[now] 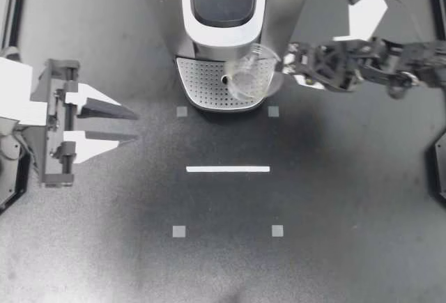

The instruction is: Place the coffee capsule inside the capsule container, then place the cup onto the center of the cup tray, then push the 'Hot Water' and 'Travel Mug' buttons.

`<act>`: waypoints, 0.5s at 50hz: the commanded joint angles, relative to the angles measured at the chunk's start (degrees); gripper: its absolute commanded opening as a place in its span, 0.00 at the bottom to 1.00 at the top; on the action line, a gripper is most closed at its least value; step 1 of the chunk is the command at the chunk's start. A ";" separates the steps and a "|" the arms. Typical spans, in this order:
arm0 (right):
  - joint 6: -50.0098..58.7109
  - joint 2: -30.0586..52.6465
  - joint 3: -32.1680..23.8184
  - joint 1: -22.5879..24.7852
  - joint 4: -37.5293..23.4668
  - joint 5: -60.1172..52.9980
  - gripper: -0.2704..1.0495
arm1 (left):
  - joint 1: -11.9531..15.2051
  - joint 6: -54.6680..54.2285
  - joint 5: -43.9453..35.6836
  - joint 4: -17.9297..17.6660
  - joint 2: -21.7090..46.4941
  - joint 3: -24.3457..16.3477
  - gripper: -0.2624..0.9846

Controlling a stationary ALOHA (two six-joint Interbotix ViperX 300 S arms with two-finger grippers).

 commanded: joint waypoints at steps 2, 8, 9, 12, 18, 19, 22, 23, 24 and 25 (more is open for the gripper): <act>0.00 0.62 -1.93 0.18 0.00 -0.62 0.22 | 0.09 0.00 -0.62 -0.09 -0.62 -0.53 0.48; 0.09 1.76 -2.64 0.18 0.00 -1.05 0.22 | 0.09 0.00 -0.70 -0.09 -0.62 -0.53 0.48; 0.00 1.93 -2.81 0.18 0.00 -1.32 0.22 | 0.09 0.00 -0.70 -0.09 -0.62 -0.53 0.48; 0.00 2.46 -3.34 0.09 0.00 -1.58 0.22 | 0.09 0.00 -0.70 -0.09 -0.62 -0.44 0.48; 0.00 3.69 -4.48 0.09 0.09 -1.85 0.22 | 0.09 0.00 -0.79 -0.09 -0.70 -0.44 0.48; 0.00 3.87 -4.57 0.09 0.00 -1.85 0.22 | 0.09 0.00 -0.88 -0.09 -0.70 -0.44 0.48; -0.09 4.31 -4.92 0.09 0.00 -1.85 0.22 | 0.09 0.00 -0.97 -0.09 -0.70 -0.44 0.48; -0.09 4.39 -5.10 0.00 0.00 -1.85 0.22 | 0.09 0.00 -1.05 -0.09 -0.70 -0.44 0.48; -0.09 4.57 -5.10 0.00 0.00 -1.85 0.22 | 0.09 0.00 -1.05 -0.09 -0.70 -0.44 0.48; 0.00 4.57 -5.19 0.00 0.00 -1.85 0.22 | 0.09 0.00 -1.05 -0.09 -0.70 -0.35 0.48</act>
